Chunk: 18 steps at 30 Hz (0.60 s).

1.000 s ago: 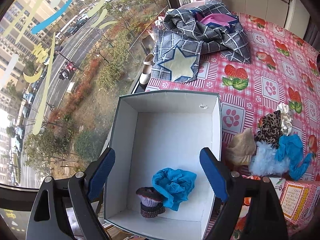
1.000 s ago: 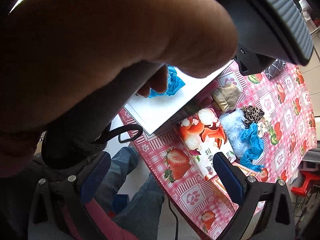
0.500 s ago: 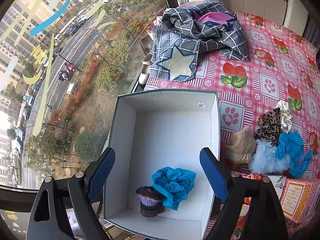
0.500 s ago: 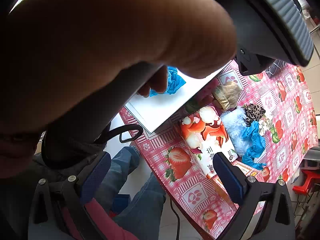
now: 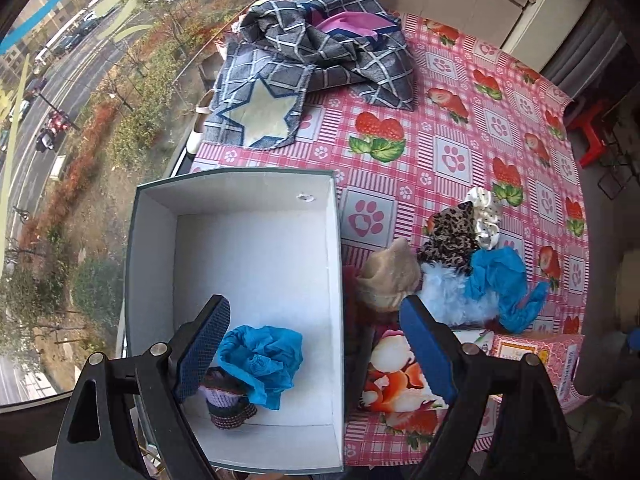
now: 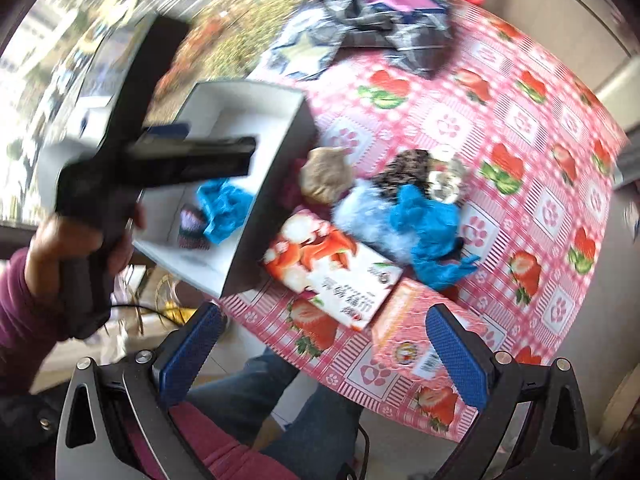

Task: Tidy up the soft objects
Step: 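Move both tools back to the pile of soft items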

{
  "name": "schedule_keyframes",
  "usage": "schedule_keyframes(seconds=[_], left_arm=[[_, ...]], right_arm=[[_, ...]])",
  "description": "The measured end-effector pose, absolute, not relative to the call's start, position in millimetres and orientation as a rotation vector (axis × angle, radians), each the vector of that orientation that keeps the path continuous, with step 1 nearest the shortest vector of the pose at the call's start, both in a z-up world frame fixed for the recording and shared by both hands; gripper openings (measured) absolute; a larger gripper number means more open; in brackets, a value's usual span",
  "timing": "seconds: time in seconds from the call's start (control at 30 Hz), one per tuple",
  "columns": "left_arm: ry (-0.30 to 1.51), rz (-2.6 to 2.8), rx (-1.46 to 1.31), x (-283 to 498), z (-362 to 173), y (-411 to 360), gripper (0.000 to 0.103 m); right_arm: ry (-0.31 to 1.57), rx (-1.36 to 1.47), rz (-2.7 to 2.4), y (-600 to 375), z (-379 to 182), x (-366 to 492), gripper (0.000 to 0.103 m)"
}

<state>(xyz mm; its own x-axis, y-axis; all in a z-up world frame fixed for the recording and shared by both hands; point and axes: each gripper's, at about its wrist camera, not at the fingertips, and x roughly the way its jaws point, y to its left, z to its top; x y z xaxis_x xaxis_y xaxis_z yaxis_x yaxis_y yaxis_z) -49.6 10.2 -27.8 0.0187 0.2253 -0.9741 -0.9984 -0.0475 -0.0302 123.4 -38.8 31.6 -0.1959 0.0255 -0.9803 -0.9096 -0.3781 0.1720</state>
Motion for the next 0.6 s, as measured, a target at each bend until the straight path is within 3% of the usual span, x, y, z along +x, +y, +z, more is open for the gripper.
schedule_keyframes(seconds=[0.13, 0.27, 0.6], left_arm=[[1.014, 1.253, -1.083, -19.6, -28.4, 23.0, 0.089], [1.063, 1.232, -1.083, 5.1, -37.4, 34.4, 0.089], [1.176, 1.246, -1.135, 37.3, -73.7, 65.9, 0.089]], right_arm=[[1.244, -1.202, 1.482, 11.2, 14.5, 192.3, 0.103], [1.278, -1.294, 1.370, 48.6, -33.0, 219.1, 0.103], [1.318, -1.659, 1.396, 80.0, -165.4, 187.9, 0.103]])
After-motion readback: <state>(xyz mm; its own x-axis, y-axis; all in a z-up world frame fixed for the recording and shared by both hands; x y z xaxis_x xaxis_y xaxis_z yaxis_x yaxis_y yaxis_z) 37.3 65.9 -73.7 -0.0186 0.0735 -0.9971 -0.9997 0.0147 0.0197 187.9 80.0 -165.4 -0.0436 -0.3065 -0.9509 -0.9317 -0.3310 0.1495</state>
